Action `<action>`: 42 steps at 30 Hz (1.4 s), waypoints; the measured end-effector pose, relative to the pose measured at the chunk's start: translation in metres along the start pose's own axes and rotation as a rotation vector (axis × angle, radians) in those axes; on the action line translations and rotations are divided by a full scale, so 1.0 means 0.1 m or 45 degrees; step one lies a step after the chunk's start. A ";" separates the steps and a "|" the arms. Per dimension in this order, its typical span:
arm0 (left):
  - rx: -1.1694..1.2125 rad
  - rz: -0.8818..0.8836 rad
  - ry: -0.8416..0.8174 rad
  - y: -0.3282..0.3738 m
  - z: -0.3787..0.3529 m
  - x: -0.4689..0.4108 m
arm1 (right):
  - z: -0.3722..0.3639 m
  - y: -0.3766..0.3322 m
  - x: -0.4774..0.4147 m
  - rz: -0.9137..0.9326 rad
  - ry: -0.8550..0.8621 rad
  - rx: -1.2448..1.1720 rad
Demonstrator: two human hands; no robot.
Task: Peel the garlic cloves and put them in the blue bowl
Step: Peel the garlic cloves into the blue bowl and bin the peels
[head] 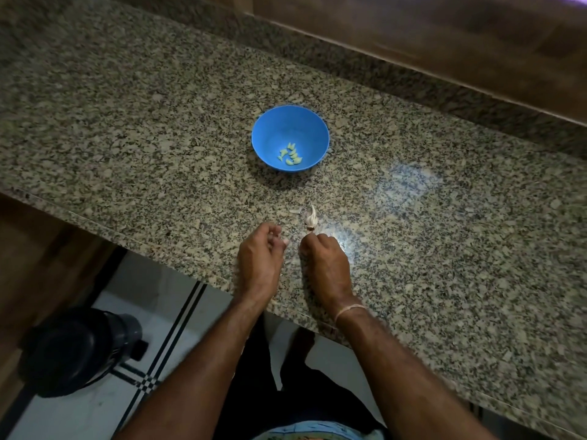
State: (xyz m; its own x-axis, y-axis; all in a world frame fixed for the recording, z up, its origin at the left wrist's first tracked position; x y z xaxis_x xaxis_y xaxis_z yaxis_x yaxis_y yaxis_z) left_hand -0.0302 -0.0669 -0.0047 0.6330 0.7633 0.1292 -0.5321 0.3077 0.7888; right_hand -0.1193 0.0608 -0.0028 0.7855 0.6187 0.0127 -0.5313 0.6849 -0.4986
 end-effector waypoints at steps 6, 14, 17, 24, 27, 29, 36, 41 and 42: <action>-0.297 -0.241 -0.053 0.46 -0.12 -0.56 | -0.03 0.08 0.04 -0.044 -0.008 0.010; -0.457 -0.343 -0.194 0.58 -0.41 -0.70 | 0.11 0.11 0.05 -0.056 0.087 -0.018; -0.493 -0.355 -0.199 0.58 -0.44 -0.70 | 0.14 0.12 0.06 0.002 0.101 0.043; -0.306 -0.242 -0.156 0.48 -0.30 -0.57 | 0.04 0.08 0.06 0.094 0.033 0.194; -0.218 -0.235 -0.118 0.46 -0.20 -0.41 | 0.05 0.16 0.14 0.086 0.014 0.213; -0.155 -0.204 -0.096 0.43 -0.14 -0.32 | 0.09 0.25 0.19 -0.014 -0.031 0.051; -0.026 -0.018 -0.058 0.17 0.08 0.07 | -0.12 0.42 0.43 -0.717 -0.284 -1.219; 0.110 0.138 0.063 -0.28 0.47 0.42 | -0.47 -0.01 0.53 -0.896 -0.515 -1.716; 0.128 0.166 0.099 -0.39 0.58 0.49 | -0.53 -0.15 0.52 -0.888 -0.531 -1.763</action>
State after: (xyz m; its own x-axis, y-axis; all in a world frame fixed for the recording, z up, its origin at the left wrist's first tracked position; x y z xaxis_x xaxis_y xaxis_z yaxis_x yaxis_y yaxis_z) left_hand 0.0541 -0.0748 0.0059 0.5153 0.8356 0.1905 -0.5452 0.1481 0.8251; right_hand -0.0533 0.0625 -0.0405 0.4793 0.5654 0.6713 0.7408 0.1494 -0.6549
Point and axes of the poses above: each hand's wrist, its own x-axis away from the middle knuckle, its own z-axis out of the back of the hand, y = z × x, the point moved 10 cm from there along -x, towards the middle knuckle, and after that the axes turned 3 degrees about -z, right-handed, at the moved point
